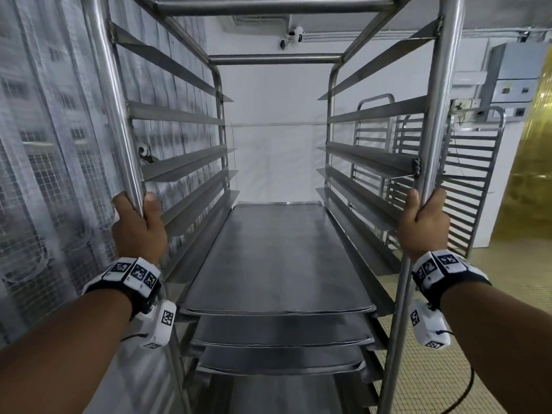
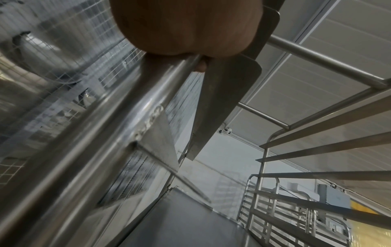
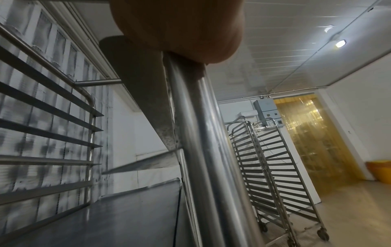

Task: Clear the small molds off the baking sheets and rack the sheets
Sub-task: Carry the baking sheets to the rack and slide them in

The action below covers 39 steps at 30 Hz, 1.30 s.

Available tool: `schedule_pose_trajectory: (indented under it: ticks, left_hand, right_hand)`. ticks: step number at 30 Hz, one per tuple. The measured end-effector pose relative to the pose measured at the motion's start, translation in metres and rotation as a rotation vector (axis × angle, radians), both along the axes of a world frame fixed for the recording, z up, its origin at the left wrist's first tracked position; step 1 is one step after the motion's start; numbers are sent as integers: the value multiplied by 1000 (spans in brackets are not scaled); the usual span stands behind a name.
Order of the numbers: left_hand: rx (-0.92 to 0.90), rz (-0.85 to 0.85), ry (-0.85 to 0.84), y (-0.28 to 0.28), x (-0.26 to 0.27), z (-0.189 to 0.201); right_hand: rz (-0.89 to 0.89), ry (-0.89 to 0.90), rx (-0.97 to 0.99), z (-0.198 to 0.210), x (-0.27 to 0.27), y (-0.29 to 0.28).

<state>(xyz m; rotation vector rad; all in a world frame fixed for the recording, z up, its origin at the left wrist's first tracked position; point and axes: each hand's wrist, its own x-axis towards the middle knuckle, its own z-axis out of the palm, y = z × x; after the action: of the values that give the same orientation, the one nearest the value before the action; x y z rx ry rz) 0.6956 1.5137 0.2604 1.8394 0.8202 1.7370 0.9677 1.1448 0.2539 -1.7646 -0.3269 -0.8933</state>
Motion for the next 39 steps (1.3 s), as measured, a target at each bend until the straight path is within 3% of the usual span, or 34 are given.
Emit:
schedule_pose_trajectory:
  ticks: [16, 26, 31, 39]
  left_hand:
    - [85, 52, 2, 89, 75, -1]
    - [0, 75, 24, 115, 131, 3]
    - [50, 60, 10, 135, 156, 3]
    - [36, 29, 0, 172, 196, 2]
  right_hand:
    - [64, 1, 39, 10, 50, 82]
    - [57, 86, -22, 13, 120, 122]
    - [111, 61, 38, 7, 169, 146]
    - [94, 46, 38, 5, 197, 175]
